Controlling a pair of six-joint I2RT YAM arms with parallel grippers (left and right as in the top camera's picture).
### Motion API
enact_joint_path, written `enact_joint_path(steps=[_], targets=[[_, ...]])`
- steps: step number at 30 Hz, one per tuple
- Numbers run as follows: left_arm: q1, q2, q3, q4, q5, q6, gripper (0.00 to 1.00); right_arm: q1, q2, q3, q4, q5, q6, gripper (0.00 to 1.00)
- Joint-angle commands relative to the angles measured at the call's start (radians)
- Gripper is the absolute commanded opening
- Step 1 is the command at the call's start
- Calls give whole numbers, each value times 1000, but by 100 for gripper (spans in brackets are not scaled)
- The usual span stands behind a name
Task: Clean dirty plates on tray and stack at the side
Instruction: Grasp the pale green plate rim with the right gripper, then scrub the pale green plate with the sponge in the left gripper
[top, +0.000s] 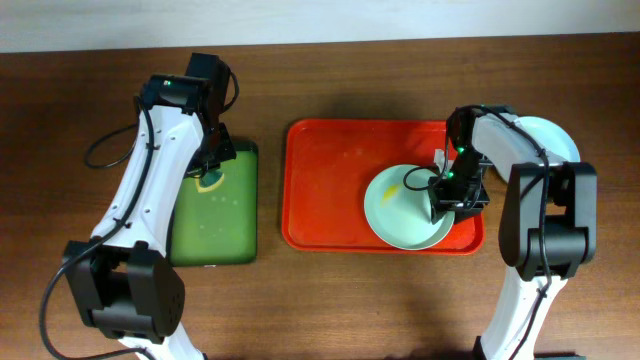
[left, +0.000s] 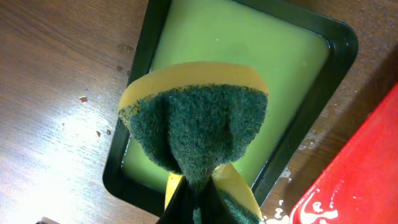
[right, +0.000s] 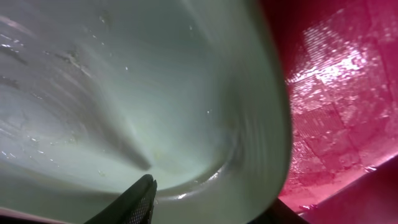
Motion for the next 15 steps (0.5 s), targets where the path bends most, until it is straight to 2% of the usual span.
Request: enact_joint_path(steps=[1,4,7,12,13,15], targets=[[3,-9,-3,0,12,9,0,6,3,-11,29,-16,50,41],[3,-9,-3,4,69,25,0,7,3,-11,121,-26,166,11],[-11,-9,-8,66,286,167,0,34,3,-11,235,-84,172,11],[-163,-2,-102,225,309,166,0,80,3,-12,357,-85,247,8],[-192,0,-124,269,310,166,0,91,3,-12,367,-96,180,4],[-252,13,-147,344,313,166,0,121,3,-12,370,-165,-11,4]])
